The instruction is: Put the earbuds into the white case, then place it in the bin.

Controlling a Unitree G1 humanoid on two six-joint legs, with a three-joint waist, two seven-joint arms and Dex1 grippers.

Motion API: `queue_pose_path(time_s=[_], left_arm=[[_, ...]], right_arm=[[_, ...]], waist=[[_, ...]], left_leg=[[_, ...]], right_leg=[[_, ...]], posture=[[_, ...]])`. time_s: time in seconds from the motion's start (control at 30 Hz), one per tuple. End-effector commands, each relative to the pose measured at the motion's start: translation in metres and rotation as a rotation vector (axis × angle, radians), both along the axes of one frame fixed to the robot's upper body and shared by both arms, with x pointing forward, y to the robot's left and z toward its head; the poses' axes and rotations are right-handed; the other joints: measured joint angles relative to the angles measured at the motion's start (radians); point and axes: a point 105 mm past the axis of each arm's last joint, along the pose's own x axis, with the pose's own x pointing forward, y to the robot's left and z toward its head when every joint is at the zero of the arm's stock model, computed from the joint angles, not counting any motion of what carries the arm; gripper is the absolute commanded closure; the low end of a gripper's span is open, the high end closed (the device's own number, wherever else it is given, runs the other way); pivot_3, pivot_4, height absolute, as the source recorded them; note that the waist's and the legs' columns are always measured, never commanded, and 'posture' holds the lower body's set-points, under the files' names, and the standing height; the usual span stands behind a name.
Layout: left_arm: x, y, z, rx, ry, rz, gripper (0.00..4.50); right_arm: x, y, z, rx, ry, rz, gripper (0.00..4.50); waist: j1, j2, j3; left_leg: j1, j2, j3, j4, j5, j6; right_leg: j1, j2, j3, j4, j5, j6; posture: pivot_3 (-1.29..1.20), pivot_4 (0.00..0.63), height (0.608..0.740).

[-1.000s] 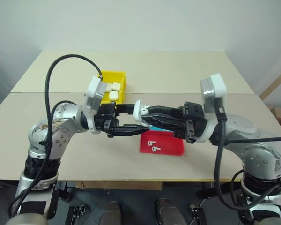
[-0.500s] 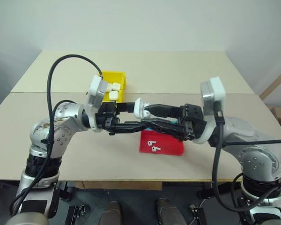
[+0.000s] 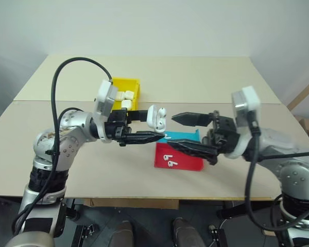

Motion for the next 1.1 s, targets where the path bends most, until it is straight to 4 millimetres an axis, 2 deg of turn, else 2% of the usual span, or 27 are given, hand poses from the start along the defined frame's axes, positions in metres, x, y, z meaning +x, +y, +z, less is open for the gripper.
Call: queue_pose_path(time_s=[0.03, 0.07, 0.2, 0.33, 0.43, 0.53, 0.77, 0.87, 0.97, 1.1], left_arm=[[-0.004, -0.003, 0.01, -0.016, -0.061, -0.03, 1.68], [-0.004, -0.003, 0.01, -0.015, -0.061, -0.034, 1.68], [-0.004, -0.003, 0.009, -0.009, -0.068, -0.043, 1.68], [-0.005, -0.005, 0.009, 0.003, -0.072, -0.076, 1.68], [-0.006, -0.007, 0.008, 0.014, -0.077, -0.106, 1.68], [-0.006, -0.009, 0.008, 0.016, -0.082, -0.118, 1.68], [-0.005, -0.009, 0.009, 0.021, -0.088, -0.123, 1.68], [-0.004, -0.009, 0.009, 0.021, -0.09, -0.112, 1.68], [-0.003, -0.006, 0.01, 0.018, -0.09, -0.092, 1.68], [-0.002, -0.004, 0.01, 0.014, -0.087, -0.072, 1.68]], right_arm=[[0.004, -0.015, 0.014, 0.006, -0.029, 0.019, 0.4], [0.006, -0.017, 0.017, -0.004, -0.038, 0.022, 0.61], [0.016, -0.022, 0.032, -0.075, -0.131, 0.058, 2.0], [0.043, -0.022, 0.045, -0.163, -0.209, 0.056, 3.32], [0.061, -0.01, 0.05, -0.251, -0.286, 0.092, 4.4], [0.076, 0.012, 0.054, -0.319, -0.355, 0.131, 4.46], [0.084, 0.052, 0.056, -0.408, -0.464, 0.27, 4.46], [0.074, 0.055, 0.059, -0.396, -0.469, 0.365, 4.46], [0.054, 0.048, 0.062, -0.37, -0.458, 0.47, 4.46], [0.038, 0.035, 0.06, -0.356, -0.451, 0.52, 4.46]], waist=[[-0.002, 0.0, 0.0], [-0.003, 0.0, 0.0], [-0.004, 0.0, 0.0], [-0.004, 0.0, 0.0], [-0.004, 0.0, 0.0], [-0.007, 0.0, 0.0], [-0.002, 0.001, 0.0], [0.003, 0.001, 0.0], [0.003, 0.001, 0.001], [0.001, 0.001, 0.001]], left_leg=[[0.0, 0.0, 0.0, 0.0, 0.0, 0.0], [0.0, 0.0, 0.001, 0.0, 0.0, 0.0], [0.0, 0.0, 0.0, 0.0, 0.0, 0.0], [0.001, 0.0, 0.001, 0.0, 0.0, 0.0], [0.001, 0.0, 0.001, 0.0, 0.0, 0.0], [0.0, 0.0, 0.001, 0.0, 0.0, 0.0], [-0.001, 0.0, 0.001, 0.0, 0.0, 0.0], [-0.001, 0.0, 0.001, 0.0, 0.0, 0.0], [-0.001, 0.0, 0.0, 0.001, 0.0, 0.0], [-0.001, 0.0, 0.0, 0.0, 0.0, 0.0]], right_leg=[[0.0, 0.0, 0.0, 0.0, 0.0, 0.0], [0.0, 0.0, 0.0, 0.0, 0.0, 0.0], [0.0, 0.0, 0.0, 0.0, 0.0, 0.0], [0.0, 0.0, 0.0, 0.0, 0.0, 0.0], [-0.001, 0.0, 0.001, 0.0, 0.0, 0.0], [-0.001, 0.0, 0.001, 0.0, 0.0, 0.0], [-0.002, 0.0, 0.0, 0.001, 0.0, 0.0], [-0.002, 0.0, 0.0, 0.001, 0.0, 0.0], [-0.002, 0.0, 0.0, 0.001, 0.0, 0.0], [-0.002, 0.0, -0.001, 0.001, 0.0, 0.0]], posture=[[0.0, 0.15, 0.74], [0.0, 0.15, 0.74], [0.0, 0.15, 0.74], [0.0, 0.15, 0.74], [0.0, 0.15, 0.74], [0.0, 0.15, 0.74], [0.0, 0.15, 0.74], [0.0, 0.15, 0.74], [0.0, 0.15, 0.74], [0.0, 0.15, 0.74]])
